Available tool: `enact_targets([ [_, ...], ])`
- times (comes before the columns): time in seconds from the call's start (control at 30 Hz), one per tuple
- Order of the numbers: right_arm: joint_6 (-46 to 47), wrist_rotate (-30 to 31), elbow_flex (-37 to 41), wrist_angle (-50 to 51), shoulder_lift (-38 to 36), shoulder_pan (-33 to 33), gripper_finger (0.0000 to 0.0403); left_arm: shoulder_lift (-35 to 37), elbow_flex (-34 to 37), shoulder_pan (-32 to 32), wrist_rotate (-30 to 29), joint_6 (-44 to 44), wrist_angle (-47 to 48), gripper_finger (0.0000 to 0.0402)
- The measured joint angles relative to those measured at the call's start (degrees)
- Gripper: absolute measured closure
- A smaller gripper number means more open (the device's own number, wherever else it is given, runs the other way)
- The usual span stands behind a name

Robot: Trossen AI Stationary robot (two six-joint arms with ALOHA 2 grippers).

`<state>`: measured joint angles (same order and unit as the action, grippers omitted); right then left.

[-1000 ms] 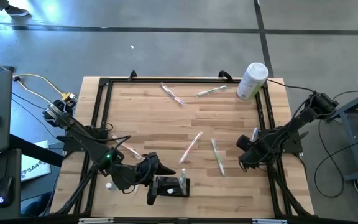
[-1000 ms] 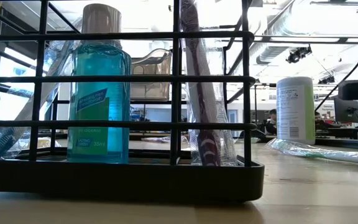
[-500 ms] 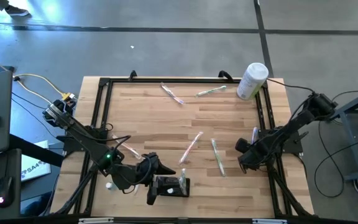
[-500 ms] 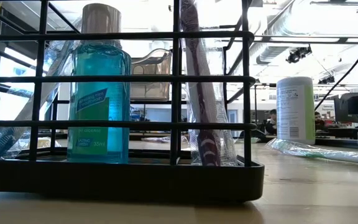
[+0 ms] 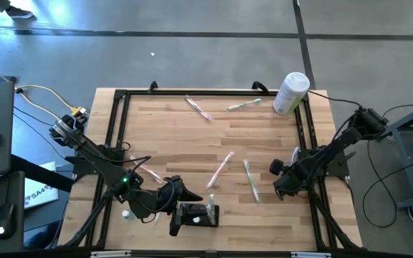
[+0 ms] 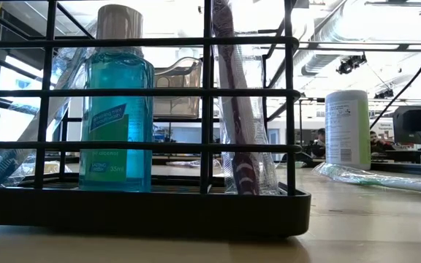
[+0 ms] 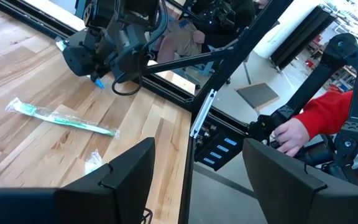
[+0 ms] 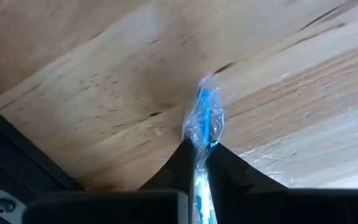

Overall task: Pick & Place toothbrushing station
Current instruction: Put the blue toothbrush into the black wire organizer

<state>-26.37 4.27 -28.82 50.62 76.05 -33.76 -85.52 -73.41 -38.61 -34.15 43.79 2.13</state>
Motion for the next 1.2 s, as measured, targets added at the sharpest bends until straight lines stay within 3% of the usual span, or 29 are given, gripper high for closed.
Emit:
enact_targets([
  [0.17,2.4,1.8,-1.7,2.6,0.2,0.0,0.0387,0.0,0.0,0.0,0.0,0.0,0.0,0.0161],
  [0.53,4.4,17.9,-15.1,13.7,0.2,0.0,0.0388,0.0,-0.1,0.0,-0.4,-0.1,-3.9,0.0161],
  [0.7,5.2,29.4,-25.3,20.5,0.2,-1.9,0.0388,0.0,-0.1,0.0,-1.0,0.0,-10.2,0.0161],
  [0.87,0.1,42.3,-37.1,20.5,0.1,-4.7,0.0388,0.4,-0.1,0.0,-4.4,0.0,-20.0,0.0161],
  [1.0,-10.7,53.6,-45.3,12.2,0.2,-6.3,0.0388,1.7,-0.1,1.0,-6.7,-0.4,-25.9,0.0161],
  [1.2,-42.8,62.6,-49.3,-19.6,0.4,-7.2,0.0388,3.3,-0.1,4.8,-6.8,0.2,-29.9,0.0161],
])
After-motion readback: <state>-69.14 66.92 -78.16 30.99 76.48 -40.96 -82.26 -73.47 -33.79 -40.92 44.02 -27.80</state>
